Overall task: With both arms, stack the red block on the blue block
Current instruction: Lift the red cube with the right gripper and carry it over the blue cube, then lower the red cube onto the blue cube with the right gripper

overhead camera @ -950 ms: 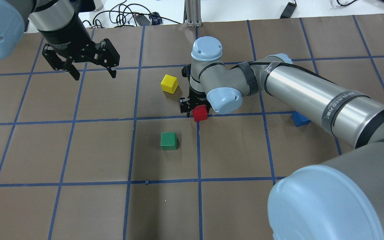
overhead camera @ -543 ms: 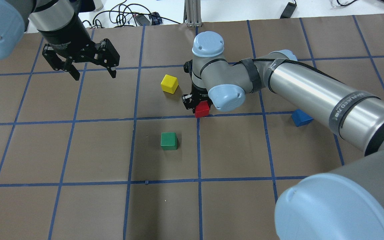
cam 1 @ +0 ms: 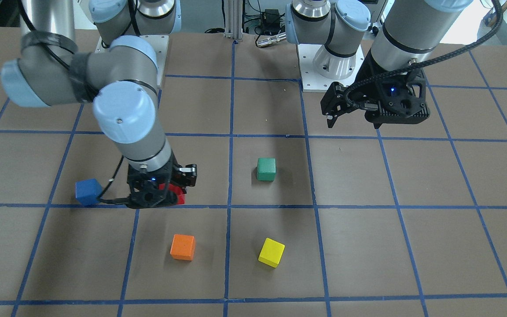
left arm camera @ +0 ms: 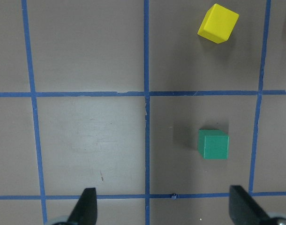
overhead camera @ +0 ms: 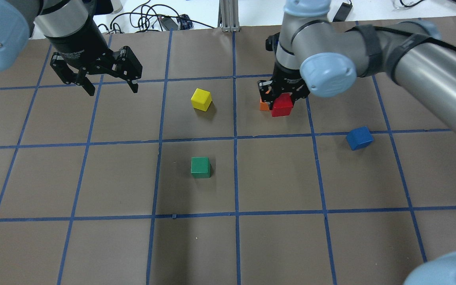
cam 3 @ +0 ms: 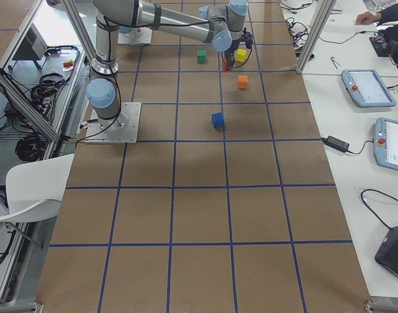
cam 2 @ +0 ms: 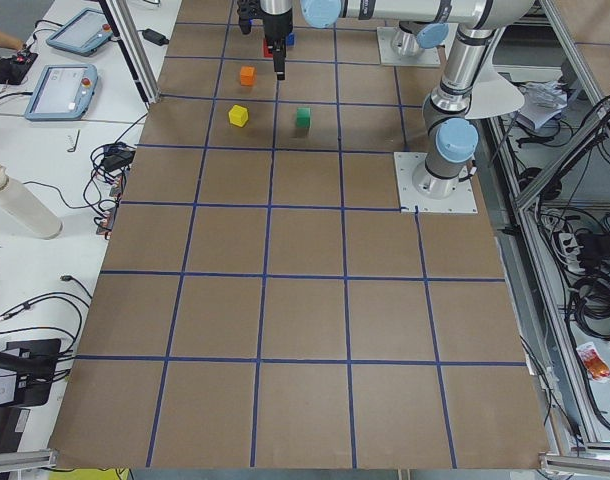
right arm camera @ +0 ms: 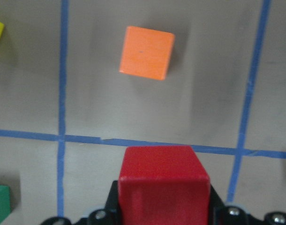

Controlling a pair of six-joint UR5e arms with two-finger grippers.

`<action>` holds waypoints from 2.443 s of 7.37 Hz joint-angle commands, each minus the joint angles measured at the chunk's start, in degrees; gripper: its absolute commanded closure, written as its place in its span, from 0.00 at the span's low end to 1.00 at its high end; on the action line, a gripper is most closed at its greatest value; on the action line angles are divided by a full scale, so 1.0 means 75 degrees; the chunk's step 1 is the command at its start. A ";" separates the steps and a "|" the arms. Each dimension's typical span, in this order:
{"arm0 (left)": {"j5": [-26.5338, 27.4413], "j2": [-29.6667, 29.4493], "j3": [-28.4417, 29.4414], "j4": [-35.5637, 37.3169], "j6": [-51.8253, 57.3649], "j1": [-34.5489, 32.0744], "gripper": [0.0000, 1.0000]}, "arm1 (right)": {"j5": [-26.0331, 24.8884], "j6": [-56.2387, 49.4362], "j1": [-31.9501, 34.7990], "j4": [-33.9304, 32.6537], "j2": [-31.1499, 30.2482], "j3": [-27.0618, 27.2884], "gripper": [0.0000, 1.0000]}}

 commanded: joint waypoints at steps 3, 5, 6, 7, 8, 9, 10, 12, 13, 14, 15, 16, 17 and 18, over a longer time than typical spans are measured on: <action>-0.0012 -0.0056 0.0020 0.0024 0.0000 0.0011 0.00 | -0.0856 -0.2042 -0.1736 0.1066 -0.0785 0.0489 1.00; -0.0012 -0.0033 -0.0004 0.0024 0.0000 0.0000 0.00 | -0.0821 -0.2702 -0.2019 0.0717 -0.0786 0.0747 1.00; -0.0012 -0.0010 -0.0015 0.0024 0.0000 0.0000 0.00 | -0.0832 -0.3378 -0.2136 -0.0087 -0.0785 0.1178 1.00; 0.0000 -0.0021 -0.0015 0.0035 -0.0012 0.0000 0.00 | -0.0798 -0.3536 -0.2392 -0.0872 -0.0785 0.1704 1.00; -0.0012 -0.0009 -0.0016 0.0024 0.0000 0.0000 0.00 | -0.0797 -0.3850 -0.2604 -0.1542 -0.0797 0.2069 1.00; -0.0012 -0.0009 -0.0027 0.0035 0.0000 0.0000 0.00 | -0.0751 -0.4190 -0.2768 -0.1687 -0.0786 0.2189 1.00; -0.0012 -0.0009 -0.0016 0.0024 0.0000 0.0000 0.00 | -0.0716 -0.4205 -0.2839 -0.1700 -0.0739 0.2213 1.00; -0.0012 -0.0009 -0.0027 0.0035 0.0000 0.0000 0.00 | -0.0692 -0.4170 -0.2840 -0.1701 -0.0738 0.2435 1.00; -0.0012 0.0002 -0.0027 0.0035 0.0000 0.0000 0.00 | -0.0669 -0.4182 -0.2840 -0.1689 -0.0727 0.2471 1.00; -0.0012 0.0002 -0.0039 0.0035 0.0000 0.0000 0.00 | -0.0402 -0.4182 -0.2840 -0.1747 -0.0680 0.2471 1.00; -0.0012 0.0002 -0.0039 0.0035 0.0000 0.0000 0.00 | -0.0364 -0.4182 -0.2840 -0.1794 -0.0622 0.2471 1.00; -0.0012 0.0002 -0.0039 0.0035 0.0000 0.0000 0.00 | -0.0364 -0.4193 -0.2840 -0.1818 -0.0621 0.2471 1.00; -0.0012 0.0002 -0.0051 0.0035 0.0000 0.0000 0.00 | -0.0375 -0.4217 -0.2840 -0.1829 -0.0610 0.2471 1.00; -0.0012 0.0014 -0.0062 0.0035 0.0000 0.0000 0.00 | -0.0387 -0.4217 -0.2840 -0.1830 -0.0598 0.2483 1.00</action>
